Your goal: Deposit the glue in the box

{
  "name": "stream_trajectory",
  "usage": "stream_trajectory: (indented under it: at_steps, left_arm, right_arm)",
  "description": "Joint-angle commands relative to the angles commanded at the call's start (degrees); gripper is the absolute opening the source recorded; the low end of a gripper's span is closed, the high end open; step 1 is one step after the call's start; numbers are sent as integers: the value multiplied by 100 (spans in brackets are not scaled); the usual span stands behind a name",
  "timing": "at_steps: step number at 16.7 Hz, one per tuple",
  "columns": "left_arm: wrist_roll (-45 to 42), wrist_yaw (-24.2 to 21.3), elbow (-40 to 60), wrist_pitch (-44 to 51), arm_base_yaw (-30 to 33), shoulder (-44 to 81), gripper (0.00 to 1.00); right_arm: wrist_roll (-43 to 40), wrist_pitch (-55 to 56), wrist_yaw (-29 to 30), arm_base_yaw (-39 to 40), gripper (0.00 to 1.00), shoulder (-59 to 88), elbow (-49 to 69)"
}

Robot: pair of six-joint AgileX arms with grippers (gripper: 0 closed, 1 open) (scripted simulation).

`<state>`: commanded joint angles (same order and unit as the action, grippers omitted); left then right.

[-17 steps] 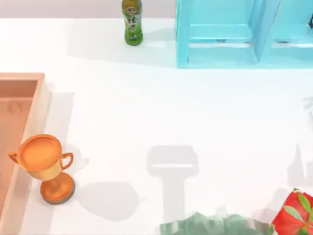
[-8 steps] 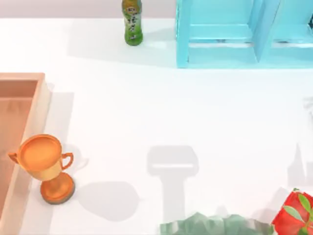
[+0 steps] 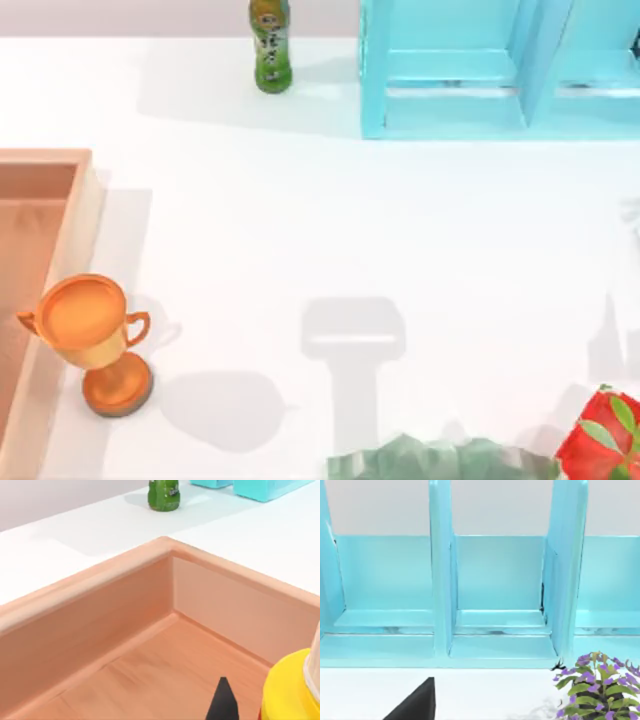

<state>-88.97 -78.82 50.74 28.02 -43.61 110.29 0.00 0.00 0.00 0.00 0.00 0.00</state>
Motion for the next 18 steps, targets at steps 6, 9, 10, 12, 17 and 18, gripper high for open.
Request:
stream_trajectory:
  at_steps: [6, 9, 10, 12, 17, 18]
  left_arm:
    - [0, 0, 0, 0, 0, 0, 53]
    - [0, 0, 0, 0, 0, 0, 75]
    - [0, 0, 0, 0, 0, 0, 83]
    - [0, 0, 0, 0, 0, 0, 98]
    - [0, 0, 0, 0, 0, 0, 100]
    - [0, 0, 0, 0, 0, 0, 100]
  right_arm:
    - [0, 0, 0, 0, 100, 0, 0]
    - [0, 0, 0, 0, 100, 0, 0]
    - [0, 0, 0, 0, 100, 0, 0]
    - [0, 0, 0, 0, 100, 0, 0]
    - [0, 0, 0, 0, 100, 0, 0]
    - [0, 0, 0, 0, 100, 0, 0]
